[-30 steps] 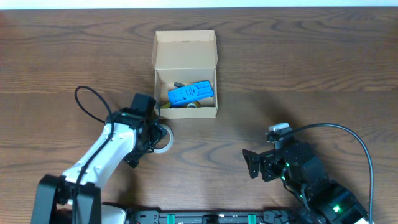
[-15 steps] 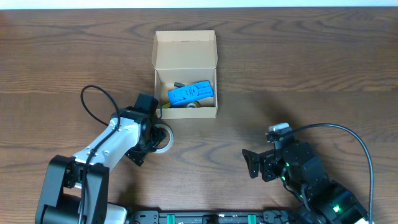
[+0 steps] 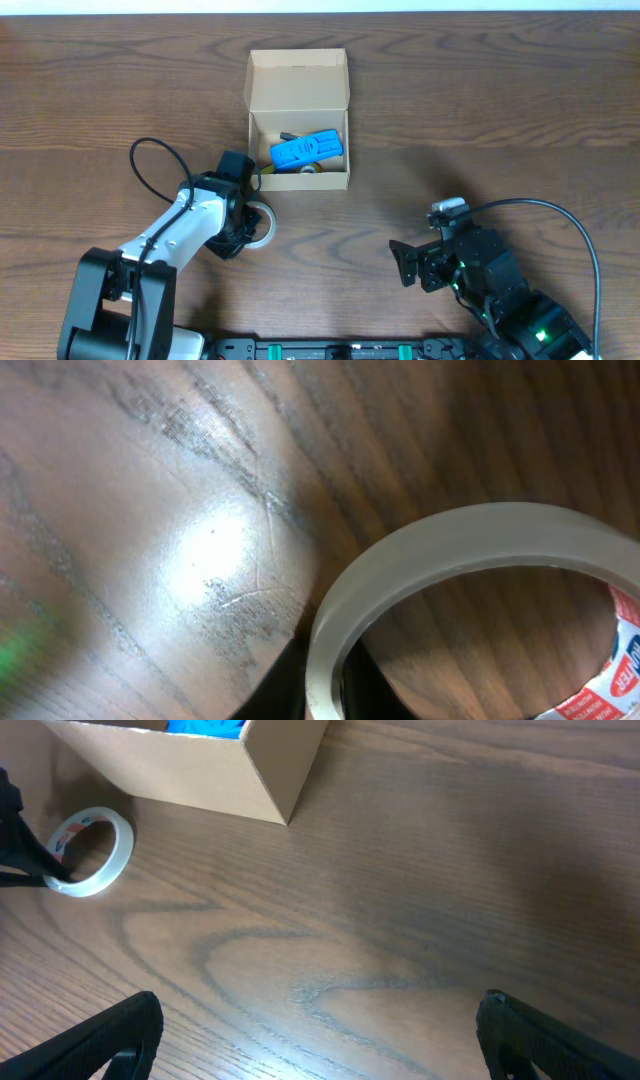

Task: Pack container
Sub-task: 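Grasp the clear tape roll with the left gripper, then carry the clear tape roll into the box with the left gripper and release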

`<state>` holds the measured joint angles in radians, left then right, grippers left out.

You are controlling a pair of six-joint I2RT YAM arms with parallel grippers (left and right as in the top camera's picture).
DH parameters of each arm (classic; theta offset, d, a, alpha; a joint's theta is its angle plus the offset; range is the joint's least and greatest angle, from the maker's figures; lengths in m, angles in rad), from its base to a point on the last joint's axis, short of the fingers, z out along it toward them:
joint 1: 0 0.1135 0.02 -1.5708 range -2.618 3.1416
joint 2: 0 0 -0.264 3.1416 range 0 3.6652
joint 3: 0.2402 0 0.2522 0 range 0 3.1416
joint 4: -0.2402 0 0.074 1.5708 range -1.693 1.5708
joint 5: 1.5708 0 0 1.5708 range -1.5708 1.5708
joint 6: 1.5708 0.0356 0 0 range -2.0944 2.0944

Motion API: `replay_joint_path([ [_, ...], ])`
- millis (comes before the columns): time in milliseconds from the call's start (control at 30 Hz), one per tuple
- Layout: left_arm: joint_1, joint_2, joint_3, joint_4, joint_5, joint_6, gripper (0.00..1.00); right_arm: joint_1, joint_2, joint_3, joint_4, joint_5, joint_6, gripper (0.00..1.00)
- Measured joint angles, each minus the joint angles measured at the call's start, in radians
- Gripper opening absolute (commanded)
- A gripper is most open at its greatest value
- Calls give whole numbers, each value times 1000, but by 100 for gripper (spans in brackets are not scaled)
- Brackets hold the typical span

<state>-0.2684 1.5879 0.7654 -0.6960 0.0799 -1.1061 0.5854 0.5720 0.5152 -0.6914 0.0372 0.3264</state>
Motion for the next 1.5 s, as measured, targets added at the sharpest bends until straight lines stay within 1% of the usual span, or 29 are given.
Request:
replay_joint_path([
  [233,0,0,1,-7,0,14,6,0,0,0,0,0,0,99],
  [500,0,-25,2,-121,3,42,6,0,0,0,0,0,0,99],
  [700,0,-193,7,-188,3,74,6,0,0,0,0,0,0,99],
  [833,0,-322,37,-198,27,126,6,0,0,0,0,0,0,99],
  [933,0,-391,110,-220,48,181,6,0,0,0,0,0,0,99],
  [1000,0,-409,175,-230,55,214,9,0,0,0,0,0,0,99],
  [1167,0,-401,389,-230,70,317,11,0,0,0,0,0,0,99],
  [1300,0,-322,565,-220,71,405,11,0,0,0,0,0,0,99],
  [1500,0,-110,703,-216,71,518,11,0,0,0,0,0,0,99],
])
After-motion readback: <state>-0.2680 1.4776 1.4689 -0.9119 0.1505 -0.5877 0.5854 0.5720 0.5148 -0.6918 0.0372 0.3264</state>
